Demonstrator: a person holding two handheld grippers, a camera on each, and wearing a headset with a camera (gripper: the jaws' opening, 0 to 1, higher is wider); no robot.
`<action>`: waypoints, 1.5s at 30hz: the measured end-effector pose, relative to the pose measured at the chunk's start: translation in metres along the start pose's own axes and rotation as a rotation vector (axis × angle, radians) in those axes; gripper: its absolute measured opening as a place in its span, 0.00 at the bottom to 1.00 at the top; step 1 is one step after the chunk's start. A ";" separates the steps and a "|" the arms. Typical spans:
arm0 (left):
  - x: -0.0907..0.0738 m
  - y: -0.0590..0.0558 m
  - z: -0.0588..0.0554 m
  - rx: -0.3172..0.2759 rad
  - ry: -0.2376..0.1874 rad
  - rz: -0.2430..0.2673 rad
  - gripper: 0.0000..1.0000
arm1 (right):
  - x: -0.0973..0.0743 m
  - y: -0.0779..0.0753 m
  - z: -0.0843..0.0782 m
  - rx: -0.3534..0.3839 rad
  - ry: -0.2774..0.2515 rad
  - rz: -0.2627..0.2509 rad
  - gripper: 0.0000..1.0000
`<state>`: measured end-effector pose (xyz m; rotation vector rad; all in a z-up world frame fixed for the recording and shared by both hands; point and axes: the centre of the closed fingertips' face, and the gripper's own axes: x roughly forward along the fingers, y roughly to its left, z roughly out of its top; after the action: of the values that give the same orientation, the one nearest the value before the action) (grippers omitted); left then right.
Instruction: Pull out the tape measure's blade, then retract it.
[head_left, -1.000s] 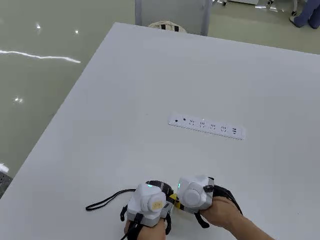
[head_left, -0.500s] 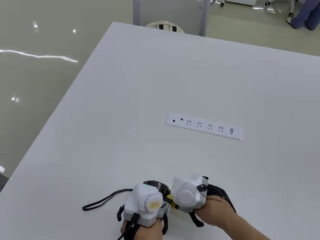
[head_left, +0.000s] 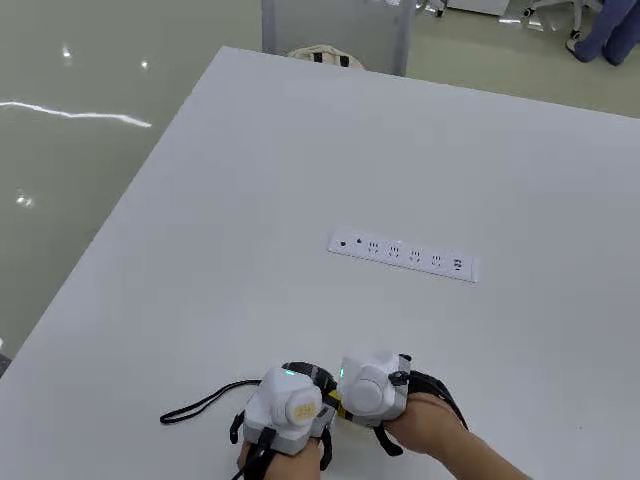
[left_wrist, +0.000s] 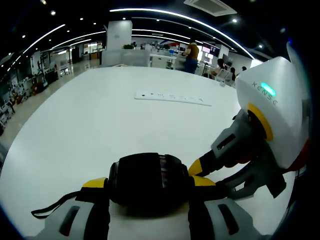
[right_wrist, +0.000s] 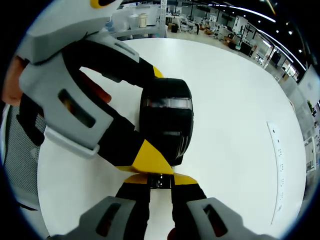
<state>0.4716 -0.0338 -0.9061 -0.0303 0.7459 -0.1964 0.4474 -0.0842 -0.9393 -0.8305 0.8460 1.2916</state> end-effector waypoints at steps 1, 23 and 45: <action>0.000 0.000 0.000 -0.001 0.000 0.000 0.60 | 0.000 0.000 0.000 -0.002 0.001 0.000 0.16; -0.002 0.001 0.000 -0.001 -0.011 -0.020 0.62 | -0.002 -0.001 -0.002 0.070 -0.004 -0.038 0.20; -0.017 -0.003 -0.004 0.014 0.003 -0.070 0.62 | -0.015 0.001 -0.003 0.302 -0.089 -0.129 0.37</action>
<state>0.4562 -0.0332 -0.8967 -0.0431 0.7465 -0.2684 0.4452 -0.0940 -0.9274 -0.5737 0.8755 1.0479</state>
